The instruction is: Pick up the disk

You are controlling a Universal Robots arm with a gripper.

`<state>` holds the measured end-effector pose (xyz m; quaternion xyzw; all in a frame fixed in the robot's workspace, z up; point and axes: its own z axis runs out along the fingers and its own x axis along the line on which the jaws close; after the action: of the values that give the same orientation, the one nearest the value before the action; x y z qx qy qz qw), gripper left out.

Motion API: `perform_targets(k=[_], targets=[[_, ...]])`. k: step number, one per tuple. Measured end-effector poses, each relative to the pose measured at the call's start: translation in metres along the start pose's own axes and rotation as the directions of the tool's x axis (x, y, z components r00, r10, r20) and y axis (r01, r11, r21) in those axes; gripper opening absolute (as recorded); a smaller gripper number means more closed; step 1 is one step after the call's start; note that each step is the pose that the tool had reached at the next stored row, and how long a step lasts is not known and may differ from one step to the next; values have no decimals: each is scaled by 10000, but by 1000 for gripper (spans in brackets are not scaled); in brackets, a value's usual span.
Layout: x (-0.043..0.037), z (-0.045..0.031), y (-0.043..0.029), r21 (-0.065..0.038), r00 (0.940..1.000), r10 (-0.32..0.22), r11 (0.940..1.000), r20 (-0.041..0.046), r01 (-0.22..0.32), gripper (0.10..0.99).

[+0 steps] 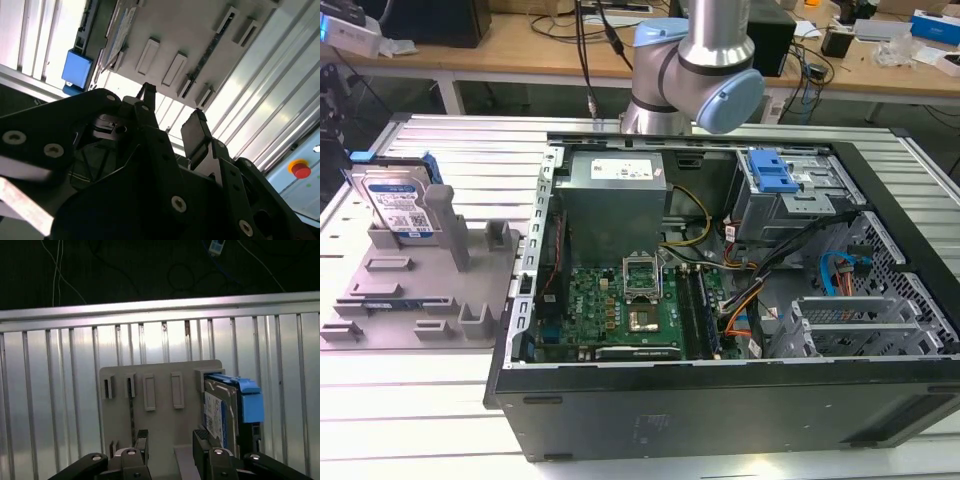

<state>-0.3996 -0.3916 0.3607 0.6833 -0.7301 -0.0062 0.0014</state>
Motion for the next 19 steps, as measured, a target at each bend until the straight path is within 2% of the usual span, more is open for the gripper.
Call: perform_targets(k=[6,7,9,14,19], targets=[[-134,13,81,-4,9998,-210,9998,-22,210,482],[-252,18,93,-3,9997,-261,9997,-23,261,482],[-417,22,104,-3,9996,-268,9996,-23,268,482],[-666,32,133,-6,9995,-320,9995,-23,320,482],[-681,37,147,-4,9994,-335,9994,-25,335,482]])
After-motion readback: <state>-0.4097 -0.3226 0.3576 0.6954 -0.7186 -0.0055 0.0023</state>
